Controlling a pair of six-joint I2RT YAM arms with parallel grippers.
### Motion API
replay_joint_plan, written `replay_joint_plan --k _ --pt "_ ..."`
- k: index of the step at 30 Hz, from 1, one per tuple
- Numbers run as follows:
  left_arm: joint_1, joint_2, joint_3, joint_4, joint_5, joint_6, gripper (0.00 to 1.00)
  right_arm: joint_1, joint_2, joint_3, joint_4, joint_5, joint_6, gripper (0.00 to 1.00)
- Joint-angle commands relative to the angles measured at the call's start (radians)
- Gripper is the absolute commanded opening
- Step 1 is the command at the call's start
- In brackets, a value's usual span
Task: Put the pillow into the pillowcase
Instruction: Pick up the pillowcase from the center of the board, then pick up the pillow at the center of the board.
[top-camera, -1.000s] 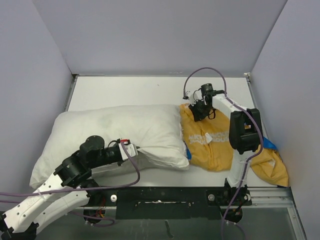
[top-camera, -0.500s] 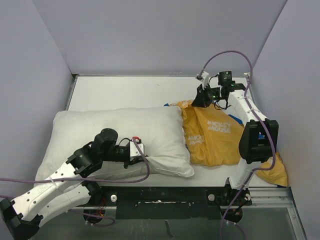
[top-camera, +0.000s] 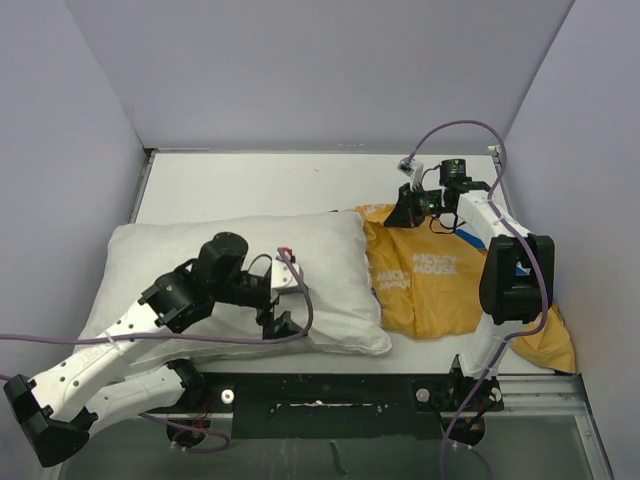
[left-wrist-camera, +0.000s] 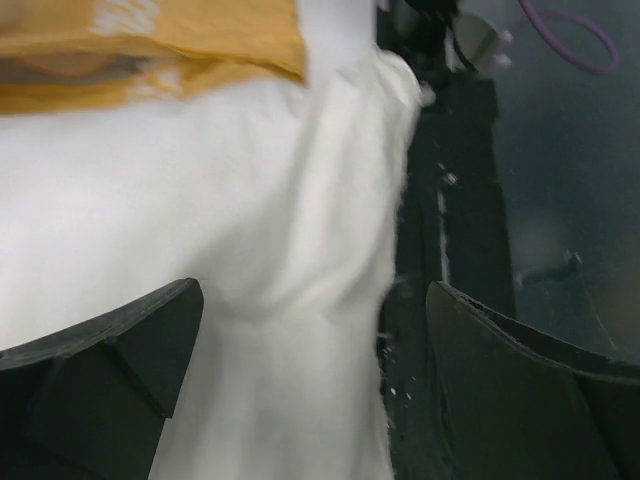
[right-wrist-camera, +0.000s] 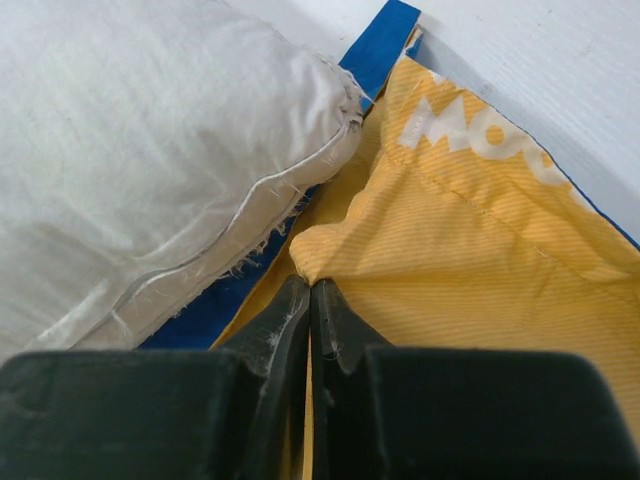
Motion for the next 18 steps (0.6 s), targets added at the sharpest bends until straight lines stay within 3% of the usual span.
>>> replay_joint_plan --k 1,6,11,15,18 --pt "0.020 0.039 0.291 0.014 -0.255 -0.134 0.98 -0.002 -0.018 0.000 0.041 -0.086 0.008 0.00" --pt "0.049 0.288 0.608 -0.112 -0.497 -0.205 0.97 -0.004 -0.022 -0.001 0.032 -0.121 -0.007 0.00" --pt "0.059 0.621 0.833 -0.273 -0.657 0.019 0.98 -0.013 -0.034 0.000 0.032 -0.134 -0.004 0.00" --pt "0.110 0.840 0.973 -0.404 -0.662 0.085 0.98 -0.015 -0.035 -0.002 0.034 -0.140 0.002 0.00" --pt "0.148 0.925 0.995 -0.415 -0.606 0.088 0.98 -0.015 -0.033 0.001 0.033 -0.144 0.005 0.00"
